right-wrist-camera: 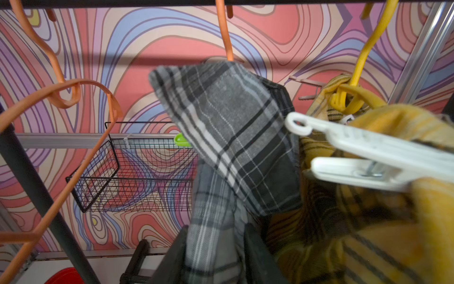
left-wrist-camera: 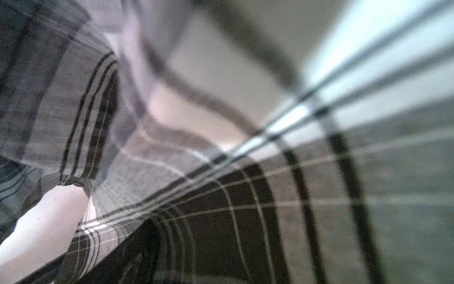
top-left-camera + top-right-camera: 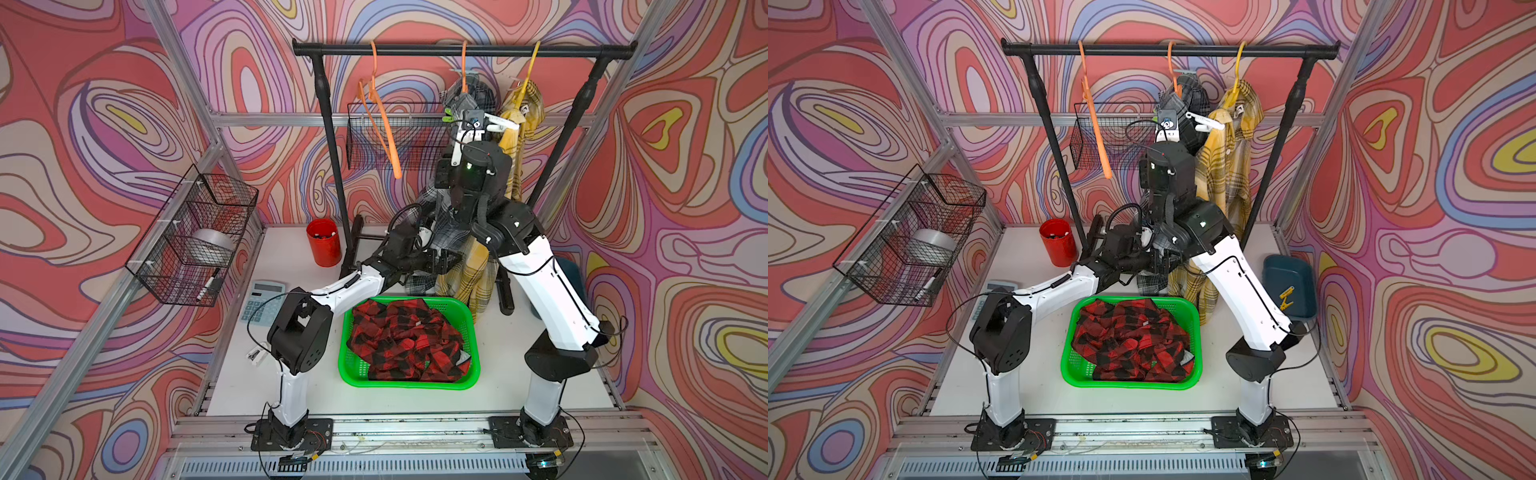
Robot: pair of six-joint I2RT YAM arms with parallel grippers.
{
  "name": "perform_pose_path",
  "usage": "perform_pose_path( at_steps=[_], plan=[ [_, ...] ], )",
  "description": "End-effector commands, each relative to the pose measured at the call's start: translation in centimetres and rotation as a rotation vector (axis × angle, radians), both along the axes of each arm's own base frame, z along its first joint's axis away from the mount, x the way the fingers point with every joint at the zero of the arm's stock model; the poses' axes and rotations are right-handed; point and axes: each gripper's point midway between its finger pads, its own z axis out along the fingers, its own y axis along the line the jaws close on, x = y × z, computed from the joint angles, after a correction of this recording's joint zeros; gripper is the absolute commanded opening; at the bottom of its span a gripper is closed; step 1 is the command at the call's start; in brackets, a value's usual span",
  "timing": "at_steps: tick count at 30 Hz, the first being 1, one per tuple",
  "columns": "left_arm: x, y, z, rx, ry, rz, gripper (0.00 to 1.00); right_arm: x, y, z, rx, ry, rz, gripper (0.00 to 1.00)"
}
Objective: Remove the clothespins securing long-sleeve shirts to the hanger
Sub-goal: Pick up the hanger from the clothesline.
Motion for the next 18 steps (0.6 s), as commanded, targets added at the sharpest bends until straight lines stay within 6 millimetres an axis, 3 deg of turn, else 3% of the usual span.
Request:
perform_pose_path(
  at_steps=[1, 6, 18],
  plan=[
    [-0.3, 0.3, 1.1, 0.002, -0.039, 0.013, 0.96, 0.4, 0.3, -0.7, -0.013, 0.022, 0.022, 0.23],
    [-0.3, 1.0, 2.0, 0.011, -0.069, 0.039, 0.96, 0.7, 1.2, -0.8, -0.019, 0.024, 0.069, 0.0],
    [0.2, 5.3, 4.2, 0.005, -0.125, 0.151, 1.0, 0.0, 3.6, 1.0, -0.034, -0.043, 0.233, 0.0]
  ],
)
